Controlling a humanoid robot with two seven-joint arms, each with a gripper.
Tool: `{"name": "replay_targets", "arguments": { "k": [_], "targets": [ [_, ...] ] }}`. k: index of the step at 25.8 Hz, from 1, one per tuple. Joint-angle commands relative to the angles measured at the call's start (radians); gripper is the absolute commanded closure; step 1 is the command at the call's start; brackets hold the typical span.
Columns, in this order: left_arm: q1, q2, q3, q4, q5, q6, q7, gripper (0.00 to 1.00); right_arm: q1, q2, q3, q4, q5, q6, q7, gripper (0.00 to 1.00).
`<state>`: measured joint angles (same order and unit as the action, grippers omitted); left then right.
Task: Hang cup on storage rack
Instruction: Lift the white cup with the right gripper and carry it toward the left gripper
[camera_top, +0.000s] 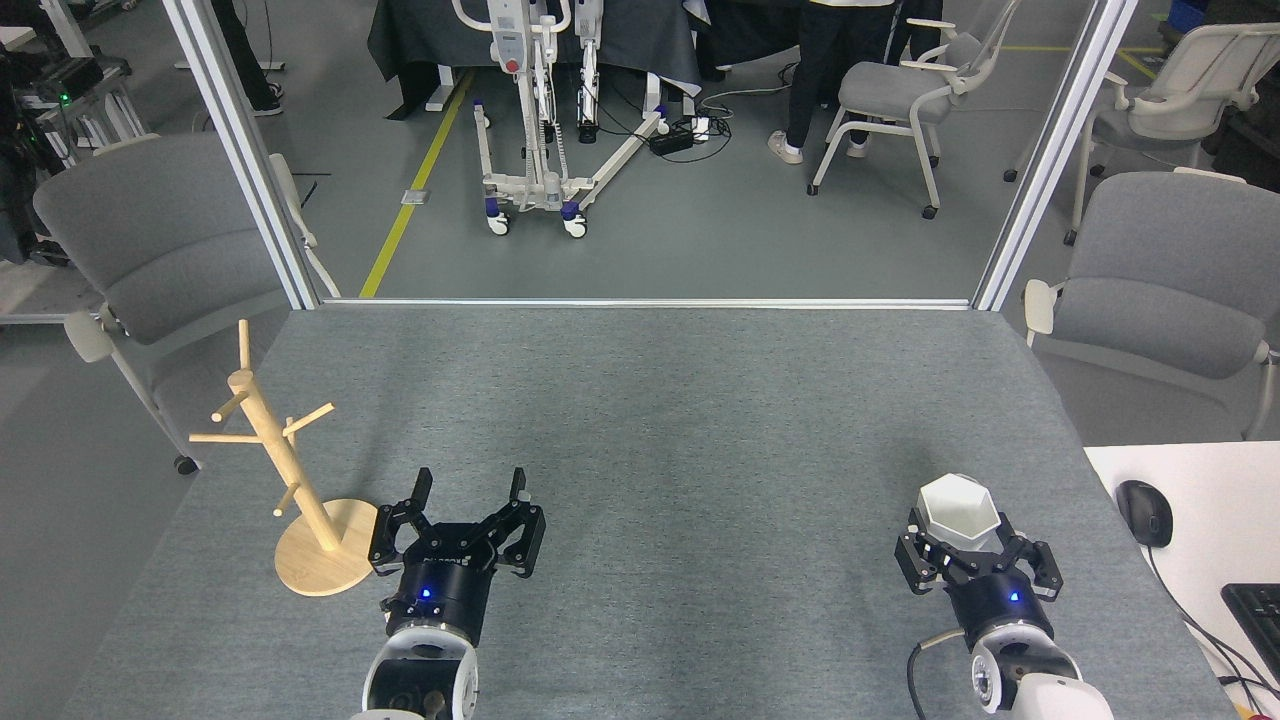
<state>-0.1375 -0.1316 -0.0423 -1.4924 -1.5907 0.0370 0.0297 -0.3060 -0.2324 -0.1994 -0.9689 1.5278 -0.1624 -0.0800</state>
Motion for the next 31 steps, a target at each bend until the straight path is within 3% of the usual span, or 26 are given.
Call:
{"name": "replay_targets", "arguments": {
  "k": [1, 31],
  "targets": [
    [-0.007, 0.0, -0.001, 0.011, 0.0, 0.001, 0.001, 0.01, -0.018, -0.001, 0.0, 0.022, 0.0, 0.001, -0.001, 0.01],
    [-0.017, 0.0, 0.001, 0.026, 0.0, 0.001, -0.001, 0.01, -0.111, -0.002, -0.006, 0.156, 0.025, 0.001, -0.004, 0.02]
  ]
}}
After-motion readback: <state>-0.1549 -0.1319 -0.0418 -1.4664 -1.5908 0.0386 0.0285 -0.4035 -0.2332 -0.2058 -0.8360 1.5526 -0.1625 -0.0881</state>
